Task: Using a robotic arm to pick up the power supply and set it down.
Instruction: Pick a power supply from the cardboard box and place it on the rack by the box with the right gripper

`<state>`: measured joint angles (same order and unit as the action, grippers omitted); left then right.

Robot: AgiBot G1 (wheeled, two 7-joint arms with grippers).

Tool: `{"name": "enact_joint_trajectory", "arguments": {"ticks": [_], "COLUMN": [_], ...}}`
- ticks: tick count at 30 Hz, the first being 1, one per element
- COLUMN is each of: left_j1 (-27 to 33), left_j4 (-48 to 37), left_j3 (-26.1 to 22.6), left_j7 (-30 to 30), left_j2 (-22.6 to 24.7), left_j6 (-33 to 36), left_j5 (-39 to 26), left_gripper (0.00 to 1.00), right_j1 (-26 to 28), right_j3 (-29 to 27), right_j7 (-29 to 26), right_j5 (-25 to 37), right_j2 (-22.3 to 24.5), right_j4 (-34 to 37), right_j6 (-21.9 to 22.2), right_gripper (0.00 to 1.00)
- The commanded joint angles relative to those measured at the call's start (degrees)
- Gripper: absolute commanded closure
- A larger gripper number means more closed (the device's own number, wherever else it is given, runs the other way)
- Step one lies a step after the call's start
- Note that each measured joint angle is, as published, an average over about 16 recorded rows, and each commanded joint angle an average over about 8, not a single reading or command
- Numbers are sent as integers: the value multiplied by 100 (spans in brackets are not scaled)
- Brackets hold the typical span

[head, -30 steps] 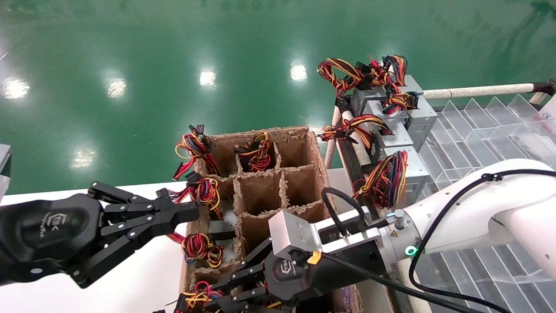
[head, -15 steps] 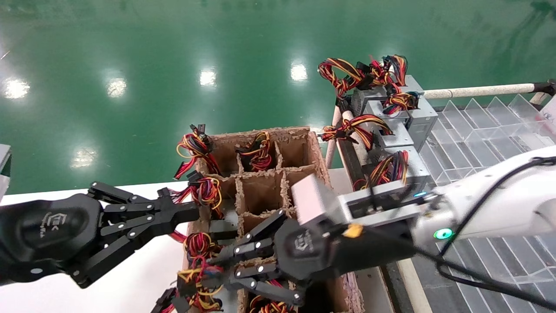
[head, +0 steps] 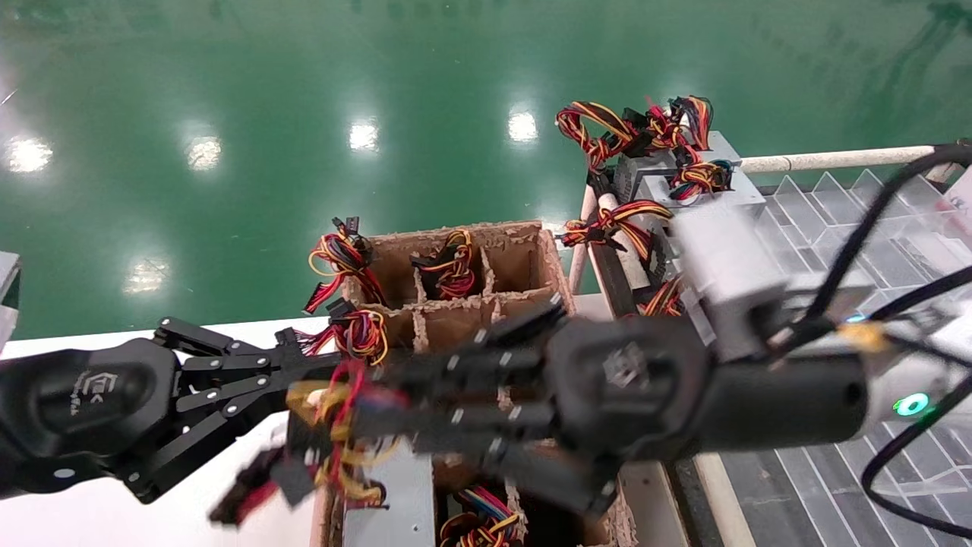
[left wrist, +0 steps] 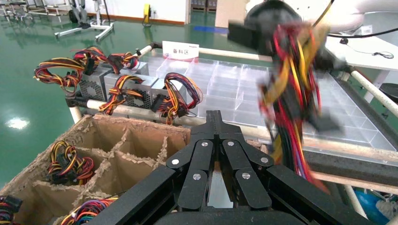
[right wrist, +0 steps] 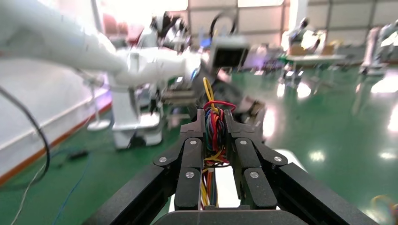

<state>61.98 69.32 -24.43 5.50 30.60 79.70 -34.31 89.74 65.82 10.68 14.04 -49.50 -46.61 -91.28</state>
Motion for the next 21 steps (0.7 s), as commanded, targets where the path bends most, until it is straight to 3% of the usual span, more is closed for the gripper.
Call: {"name": "enact_joint_trajectory", "arguments": {"ticks": [1,10,21], "left_j1": [0,0,0], "left_j4": [0,0,0], "left_j3": [0,0,0], "left_j7": [0,0,0], "left_j2": [0,0,0], "left_j6": [0,0,0], "left_j5": [0,0,0], "left_gripper": [100,100,100], "right_j1": [-60,154,1507], "right_j3": [-39,-234,-180], "right_j7": [19,8,113], "right_j5": [-244,-798,-107], "right_j2": [83,195,463], "right_j4": [-23,431,1089], "right_j6": [-8,24,71], "right_gripper": [100,100,100]}}
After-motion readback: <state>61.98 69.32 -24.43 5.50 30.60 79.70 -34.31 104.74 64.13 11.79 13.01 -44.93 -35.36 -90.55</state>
